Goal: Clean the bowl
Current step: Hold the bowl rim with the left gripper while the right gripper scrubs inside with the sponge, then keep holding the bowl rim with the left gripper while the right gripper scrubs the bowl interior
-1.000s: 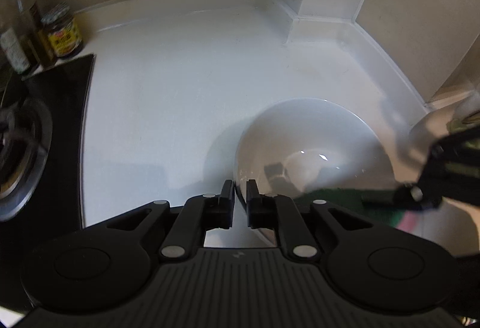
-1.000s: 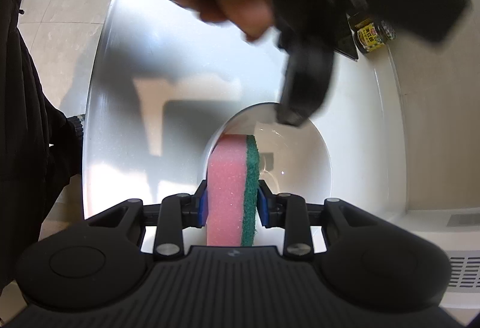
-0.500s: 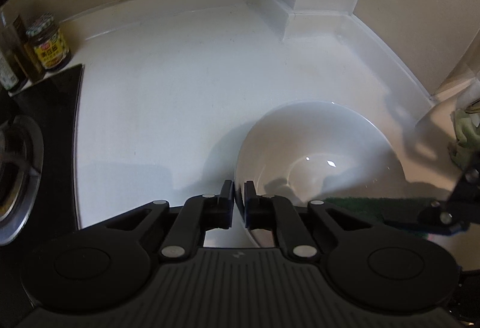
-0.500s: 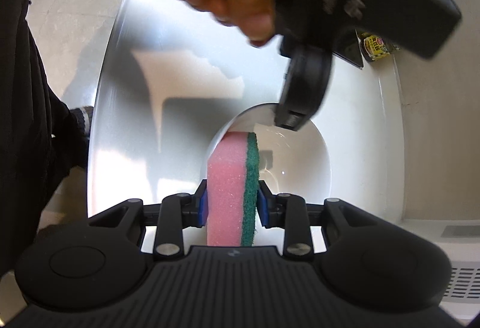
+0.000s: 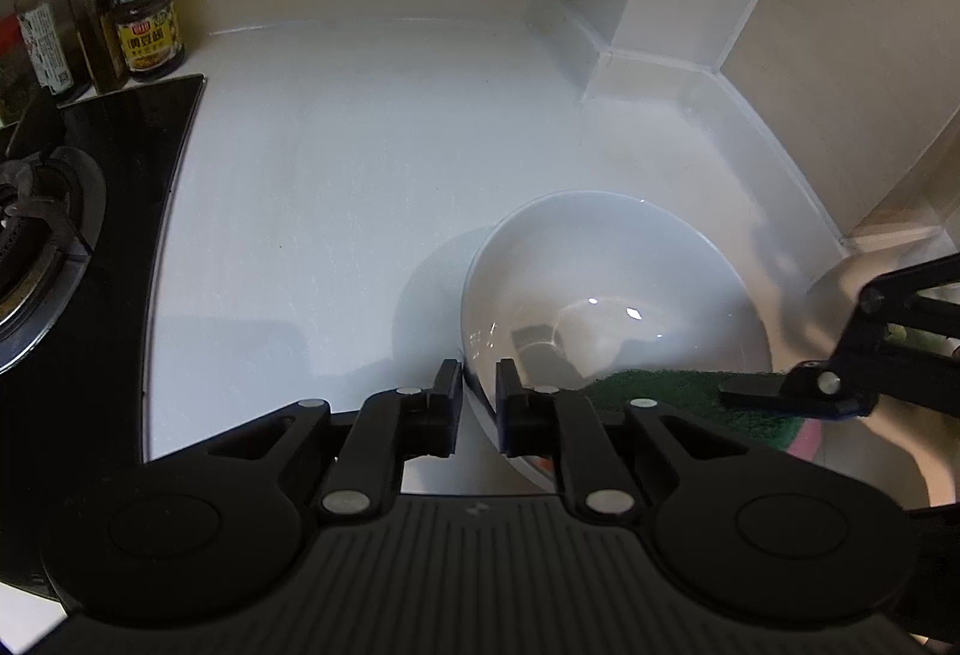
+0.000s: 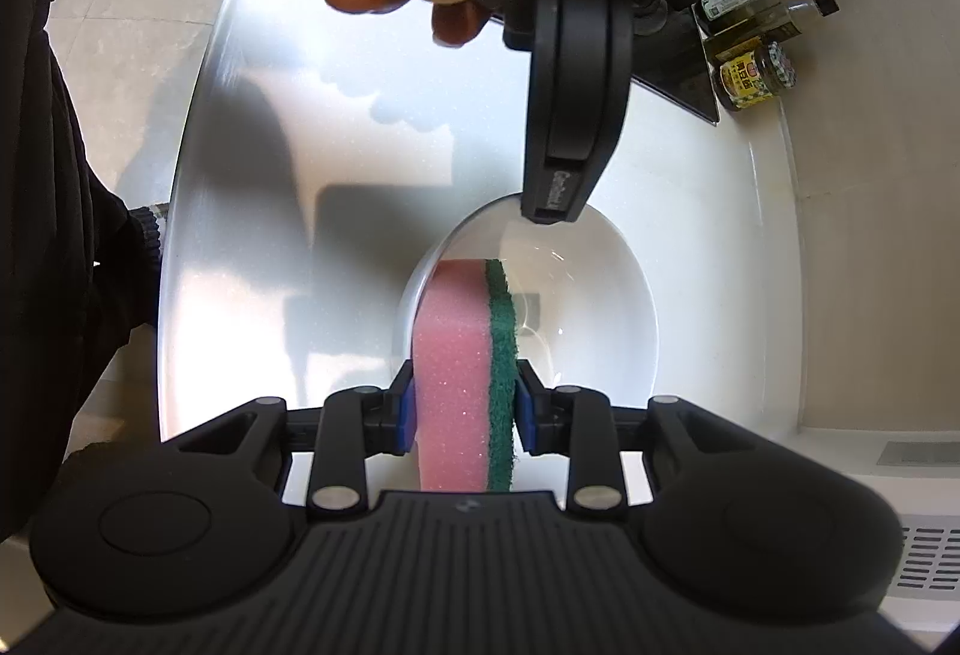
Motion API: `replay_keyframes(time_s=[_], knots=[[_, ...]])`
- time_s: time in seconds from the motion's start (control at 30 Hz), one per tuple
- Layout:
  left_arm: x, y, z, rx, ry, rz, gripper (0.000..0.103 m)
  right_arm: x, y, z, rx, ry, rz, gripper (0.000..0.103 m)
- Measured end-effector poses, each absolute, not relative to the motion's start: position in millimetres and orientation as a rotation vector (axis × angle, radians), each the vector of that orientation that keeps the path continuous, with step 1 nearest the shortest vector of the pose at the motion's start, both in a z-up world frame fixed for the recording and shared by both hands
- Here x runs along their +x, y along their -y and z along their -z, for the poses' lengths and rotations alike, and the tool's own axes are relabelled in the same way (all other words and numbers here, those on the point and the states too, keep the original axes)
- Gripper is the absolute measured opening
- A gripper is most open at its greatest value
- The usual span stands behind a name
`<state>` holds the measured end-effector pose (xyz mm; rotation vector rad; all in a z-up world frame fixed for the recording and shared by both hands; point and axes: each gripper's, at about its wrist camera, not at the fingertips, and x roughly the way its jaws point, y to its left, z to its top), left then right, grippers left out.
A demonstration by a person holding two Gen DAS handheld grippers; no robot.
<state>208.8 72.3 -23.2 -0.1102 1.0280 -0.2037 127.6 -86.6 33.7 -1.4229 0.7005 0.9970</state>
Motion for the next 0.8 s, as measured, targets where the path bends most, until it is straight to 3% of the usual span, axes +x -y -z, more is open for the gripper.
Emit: replay_keyframes(time_s=[0.33,0.57,0.8], knots=[[248.5,-61.7,20.5,-0.035,-1.031,0.25,0.005,127.6,85.3,-26.5,-1.49,-0.67,-0.978,0.027],[217.9,-69.9,9.4,-0.109,-1.022,0.206,0.007,132.8,86.9,-28.0,-1.455,-0.687,-0.981,0.027],[217.5,-69.6,21.6,-0.107,-1.05,0.223,0.018,122.1,83.6,-29.7,-1.462,-0.684,-0.981,0.027]])
